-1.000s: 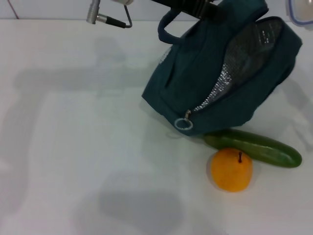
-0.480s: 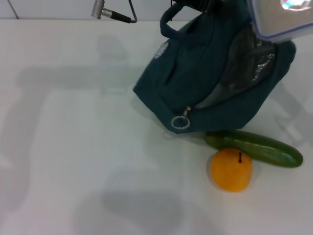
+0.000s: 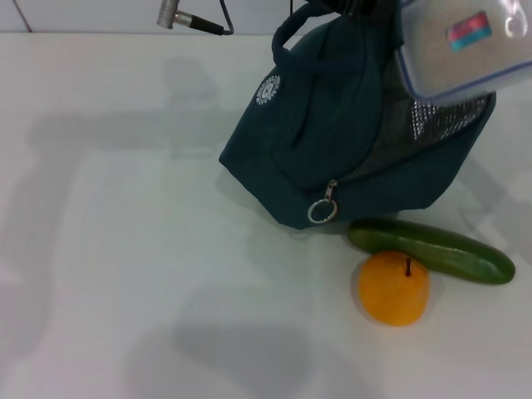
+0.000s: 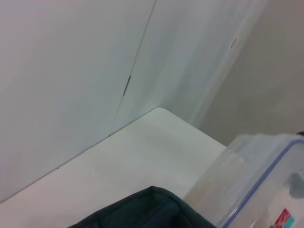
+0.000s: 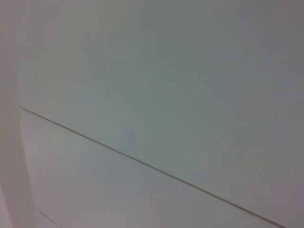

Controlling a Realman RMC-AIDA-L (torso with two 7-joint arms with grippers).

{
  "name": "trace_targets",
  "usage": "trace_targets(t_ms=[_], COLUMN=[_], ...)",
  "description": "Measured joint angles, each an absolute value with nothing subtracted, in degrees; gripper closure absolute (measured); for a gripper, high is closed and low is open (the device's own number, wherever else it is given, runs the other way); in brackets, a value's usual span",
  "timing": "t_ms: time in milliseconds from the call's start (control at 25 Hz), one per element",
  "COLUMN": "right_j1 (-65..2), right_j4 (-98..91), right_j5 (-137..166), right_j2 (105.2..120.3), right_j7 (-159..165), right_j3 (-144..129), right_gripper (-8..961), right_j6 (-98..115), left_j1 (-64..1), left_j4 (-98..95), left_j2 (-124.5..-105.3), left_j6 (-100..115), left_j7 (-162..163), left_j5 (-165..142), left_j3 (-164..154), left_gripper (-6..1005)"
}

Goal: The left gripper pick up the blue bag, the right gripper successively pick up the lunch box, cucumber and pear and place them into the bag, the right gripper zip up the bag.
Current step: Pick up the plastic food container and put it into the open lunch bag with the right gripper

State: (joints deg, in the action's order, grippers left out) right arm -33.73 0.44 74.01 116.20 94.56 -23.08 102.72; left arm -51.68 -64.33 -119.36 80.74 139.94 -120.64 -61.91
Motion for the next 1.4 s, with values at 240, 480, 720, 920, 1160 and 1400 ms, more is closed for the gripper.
trace_targets(t_ms=[240, 480, 720, 920, 1160, 1400], right_j1=[-32.71, -32.50, -34.02, -35.75, -37.12, -38.64], right_j4=[0.62, 0.62, 0.51, 1.06, 2.79, 4.26], right_j5=[74.03, 74.03, 74.01, 73.99, 74.15, 75.76], right_j2=[116.19, 116.19, 116.19, 116.19, 116.19, 116.19], right_j7=[93.91, 92.27, 90.66, 89.72, 89.32, 89.14], right_j3=[-24.93, -25.96, -25.95, -26.88, -27.53, -27.53], right_gripper=[759, 748, 736, 726, 715, 703], right_j6=[101.14, 98.50, 95.17, 93.18, 90.34, 88.05], left_j1=[-51.85, -52.04, -52.13, -52.13, -52.12, -52.08], left_j4=[-64.34, -64.31, -64.31, -64.32, -64.33, -64.34], left_j2=[-119.36, -119.31, -119.33, -119.42, -119.44, -119.44], left_j6=[80.68, 80.68, 80.73, 80.78, 80.82, 80.83], left_j7=[140.10, 140.40, 140.74, 140.79, 140.51, 140.32], left_j5=[-120.65, -120.40, -120.23, -120.17, -119.39, -119.28], left_j3=[-61.88, -61.99, -62.18, -62.21, -62.23, -62.23], left_gripper=[945, 946, 946, 946, 945, 945])
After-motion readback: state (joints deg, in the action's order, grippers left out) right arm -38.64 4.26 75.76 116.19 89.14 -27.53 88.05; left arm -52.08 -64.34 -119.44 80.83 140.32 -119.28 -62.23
